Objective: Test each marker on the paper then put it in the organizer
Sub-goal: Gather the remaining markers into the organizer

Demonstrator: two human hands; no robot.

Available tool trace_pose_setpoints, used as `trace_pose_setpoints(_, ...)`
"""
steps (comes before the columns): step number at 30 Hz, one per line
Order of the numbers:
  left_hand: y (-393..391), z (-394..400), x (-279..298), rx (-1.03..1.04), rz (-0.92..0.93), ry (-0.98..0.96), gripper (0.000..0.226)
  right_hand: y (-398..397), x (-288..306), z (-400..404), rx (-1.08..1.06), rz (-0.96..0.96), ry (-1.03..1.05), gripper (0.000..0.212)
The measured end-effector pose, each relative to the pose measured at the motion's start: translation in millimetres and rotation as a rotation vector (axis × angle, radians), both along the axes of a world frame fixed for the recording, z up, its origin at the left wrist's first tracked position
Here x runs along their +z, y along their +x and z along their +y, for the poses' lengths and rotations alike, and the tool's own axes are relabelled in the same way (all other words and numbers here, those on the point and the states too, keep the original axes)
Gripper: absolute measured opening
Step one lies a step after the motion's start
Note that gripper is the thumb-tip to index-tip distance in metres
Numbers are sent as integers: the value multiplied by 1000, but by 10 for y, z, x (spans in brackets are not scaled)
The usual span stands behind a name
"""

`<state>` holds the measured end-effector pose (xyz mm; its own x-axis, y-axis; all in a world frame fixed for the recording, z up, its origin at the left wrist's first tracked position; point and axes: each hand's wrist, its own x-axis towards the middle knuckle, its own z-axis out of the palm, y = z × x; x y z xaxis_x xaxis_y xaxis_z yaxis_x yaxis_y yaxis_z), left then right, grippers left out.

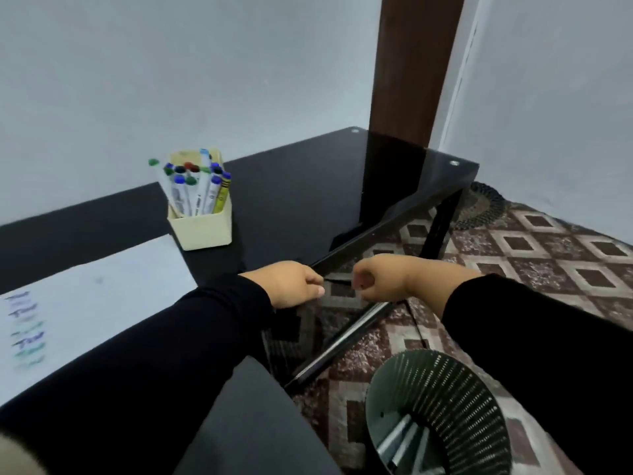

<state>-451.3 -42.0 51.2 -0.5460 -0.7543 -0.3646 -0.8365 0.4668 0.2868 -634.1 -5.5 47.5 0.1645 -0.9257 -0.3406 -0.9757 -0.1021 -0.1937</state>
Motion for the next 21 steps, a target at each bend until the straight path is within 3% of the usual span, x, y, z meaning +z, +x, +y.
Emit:
trace_pose_setpoints(13,1225,301,336,298,78,-128,45,1149,476,-198,255,-48,-105,28)
trace_pose_setpoints(21,2032,538,226,541,79,-200,51,1734,432,-330,328,-94,-99,55)
